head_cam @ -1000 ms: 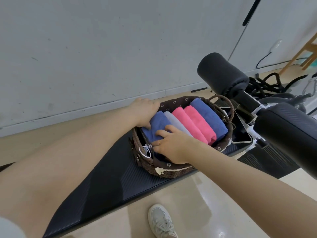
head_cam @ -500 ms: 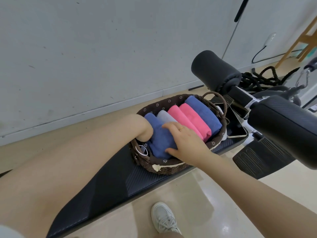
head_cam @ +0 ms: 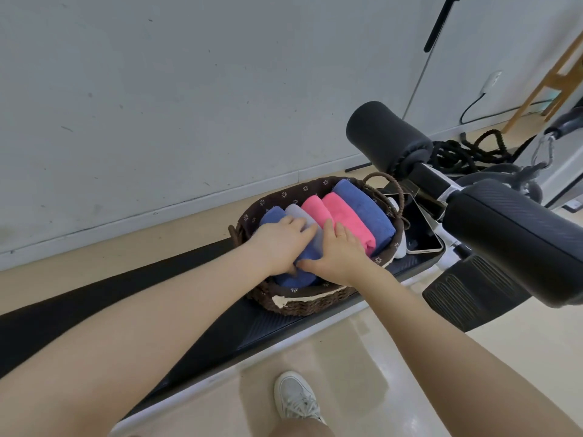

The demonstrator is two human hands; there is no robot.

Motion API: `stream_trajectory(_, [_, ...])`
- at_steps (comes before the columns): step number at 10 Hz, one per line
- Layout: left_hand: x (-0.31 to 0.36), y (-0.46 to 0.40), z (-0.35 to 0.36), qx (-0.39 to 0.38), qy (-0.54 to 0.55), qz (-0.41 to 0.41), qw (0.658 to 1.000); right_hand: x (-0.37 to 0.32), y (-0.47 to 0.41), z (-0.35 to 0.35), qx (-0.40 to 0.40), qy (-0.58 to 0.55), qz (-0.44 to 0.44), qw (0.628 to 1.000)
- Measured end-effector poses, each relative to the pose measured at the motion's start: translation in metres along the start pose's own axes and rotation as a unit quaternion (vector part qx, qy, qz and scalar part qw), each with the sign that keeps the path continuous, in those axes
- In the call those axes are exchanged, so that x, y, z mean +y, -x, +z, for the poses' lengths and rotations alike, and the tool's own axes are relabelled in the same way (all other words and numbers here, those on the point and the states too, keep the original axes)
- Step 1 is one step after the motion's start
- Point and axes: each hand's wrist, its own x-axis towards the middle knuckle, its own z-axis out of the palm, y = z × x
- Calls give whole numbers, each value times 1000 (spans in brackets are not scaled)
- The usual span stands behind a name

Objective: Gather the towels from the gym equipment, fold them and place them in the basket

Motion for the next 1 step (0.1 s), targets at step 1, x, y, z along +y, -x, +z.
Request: stream_trajectory(1, [4, 13, 2, -5, 23, 12, 1000, -3, -2, -4, -2, 2, -9, 1000])
